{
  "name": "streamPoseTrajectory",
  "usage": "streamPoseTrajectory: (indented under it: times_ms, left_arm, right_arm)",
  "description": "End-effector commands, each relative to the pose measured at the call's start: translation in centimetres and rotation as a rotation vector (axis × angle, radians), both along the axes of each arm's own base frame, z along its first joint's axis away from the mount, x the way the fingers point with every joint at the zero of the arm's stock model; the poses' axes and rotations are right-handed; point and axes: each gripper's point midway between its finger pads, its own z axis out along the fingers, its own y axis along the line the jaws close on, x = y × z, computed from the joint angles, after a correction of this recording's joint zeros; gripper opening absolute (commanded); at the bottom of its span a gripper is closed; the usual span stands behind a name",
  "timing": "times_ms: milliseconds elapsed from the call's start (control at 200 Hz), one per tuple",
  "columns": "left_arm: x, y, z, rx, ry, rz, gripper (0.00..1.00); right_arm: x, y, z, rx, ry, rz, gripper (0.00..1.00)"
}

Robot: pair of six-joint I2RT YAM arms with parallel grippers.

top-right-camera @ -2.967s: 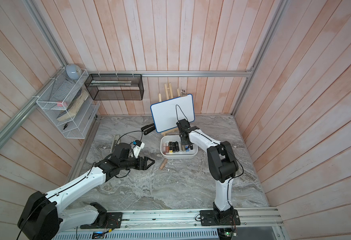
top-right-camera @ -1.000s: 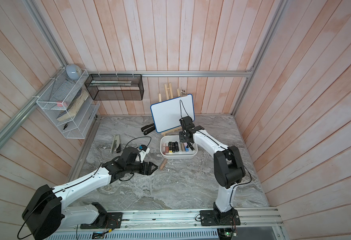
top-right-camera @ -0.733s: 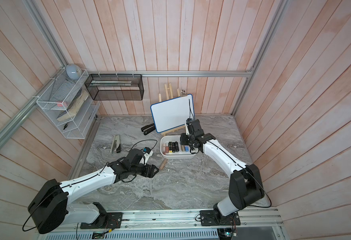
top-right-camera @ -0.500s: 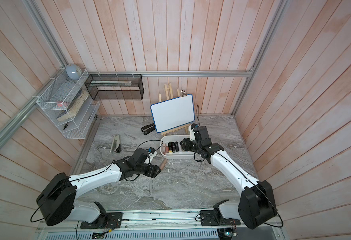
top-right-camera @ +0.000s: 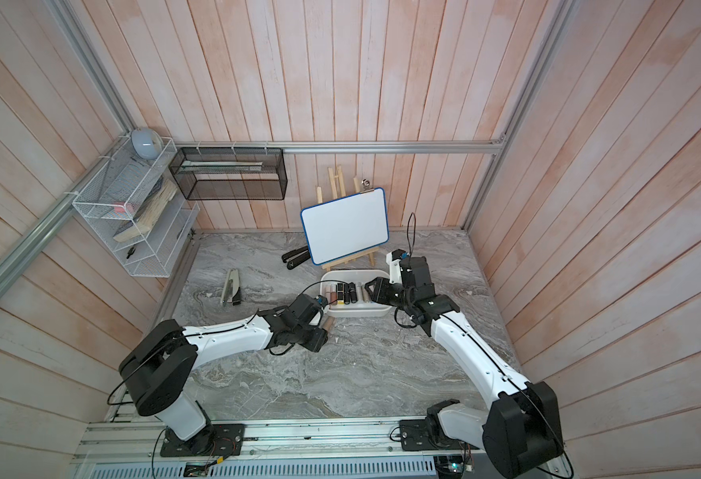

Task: Put the lipstick into the storage box
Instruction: Pick up the lipstick at the center of the board.

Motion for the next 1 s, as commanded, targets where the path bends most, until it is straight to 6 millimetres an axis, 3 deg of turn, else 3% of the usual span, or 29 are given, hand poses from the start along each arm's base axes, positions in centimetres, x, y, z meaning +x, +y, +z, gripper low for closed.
streamPoseTrajectory:
  times_ms: [0,245,575,995]
  left_arm:
    - [0.8,0.4,-0.4,0.065,-0.022,0.004,0.59]
    - [1.6,-0.2,-1.2,0.122,-0.026,-0.015,0.57]
    - [1.4,0.3,-3.8,0.197,0.013,-0.031,0.52]
    - [0.7,0.5,-4.8,0.224,0.036,-0.040,0.22]
  right_arm:
    - [-0.2,0.0,0.6,0.022,-0.023,0.009,0.41]
    - [-0.5,-0.2,0.3,0.027,-0.023,0.010,0.42]
    - [-0.4,-1.0,0.5,0.033,-0.033,-0.005,0.42]
    - [-0.3,-0.9,1.0,0.049,-0.042,-0.006,0.42]
